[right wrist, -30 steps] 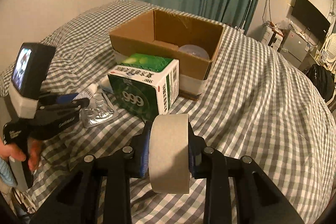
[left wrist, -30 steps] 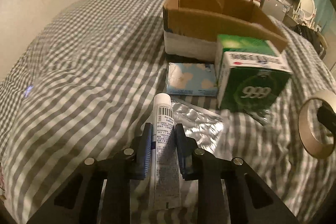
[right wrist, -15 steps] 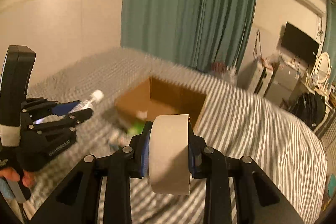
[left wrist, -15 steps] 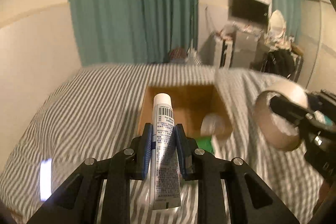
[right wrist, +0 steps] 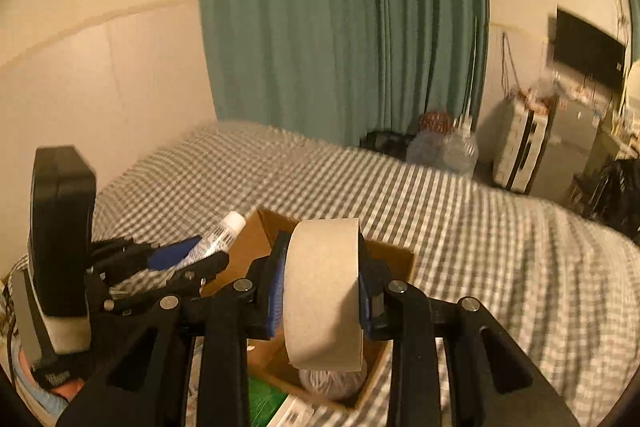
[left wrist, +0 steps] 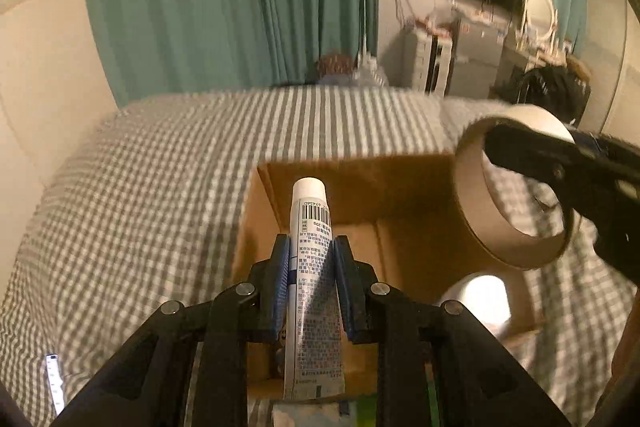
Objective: Organize objects
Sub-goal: 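Release the toothpaste tube and tape roll into the cardboard box, then grasp the silver blister pack with the left gripper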
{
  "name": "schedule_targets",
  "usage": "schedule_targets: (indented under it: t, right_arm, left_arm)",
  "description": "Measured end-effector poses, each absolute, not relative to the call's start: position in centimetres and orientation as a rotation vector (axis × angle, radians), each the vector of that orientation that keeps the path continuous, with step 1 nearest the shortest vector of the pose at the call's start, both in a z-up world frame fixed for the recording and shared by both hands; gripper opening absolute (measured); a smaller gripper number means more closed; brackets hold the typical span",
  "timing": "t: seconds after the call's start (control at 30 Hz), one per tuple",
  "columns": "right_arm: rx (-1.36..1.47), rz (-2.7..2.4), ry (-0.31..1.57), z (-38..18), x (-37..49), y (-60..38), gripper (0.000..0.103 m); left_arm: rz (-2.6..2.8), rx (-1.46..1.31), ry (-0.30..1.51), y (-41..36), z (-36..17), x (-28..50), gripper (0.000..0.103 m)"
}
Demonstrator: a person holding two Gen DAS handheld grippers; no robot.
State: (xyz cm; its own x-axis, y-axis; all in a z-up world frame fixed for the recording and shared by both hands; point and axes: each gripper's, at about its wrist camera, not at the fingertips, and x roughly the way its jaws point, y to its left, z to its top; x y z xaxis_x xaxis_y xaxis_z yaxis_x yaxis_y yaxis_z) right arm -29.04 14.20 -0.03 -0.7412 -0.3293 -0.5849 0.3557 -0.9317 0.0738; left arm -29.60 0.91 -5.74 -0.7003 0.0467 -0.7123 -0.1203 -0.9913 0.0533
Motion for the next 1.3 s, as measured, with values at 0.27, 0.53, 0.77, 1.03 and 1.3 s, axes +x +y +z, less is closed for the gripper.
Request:
schedule_targets:
  t: [0.27, 0.53, 0.77, 1.03, 1.3]
  right_arm:
    - [0.989, -2.608, 0.039, -4.7, -31.9, 13.3, 0.067]
    - [0.86, -2.757, 0.091, 2.4, -25.9, 15.9, 0.086]
    - [0.795, -2.861, 0.205, 6.6, -16.5, 17.5, 0.103]
    - [0.887, -2.869, 0.164, 0.7, -10.1, 18.6, 0.102]
    - [1.022, -2.857, 0.182, -6.3, -12.0, 18.5, 0.102]
  left_arm:
    - [2.791, -1.188, 0.114, -0.4, -7.6, -29.4, 0.078]
    - [2.909, -1.065, 0.089, -2.0, -1.5, -22.7, 0.102]
    - [3.014, -0.959, 0.09, -4.2, 2.3, -15.2, 0.103]
    - [3.029, -1.03, 0.033, -4.1, -4.0, -9.5, 0.103]
    - [2.896, -1.322, 0.096, -1.7, -14.4, -9.4, 0.103]
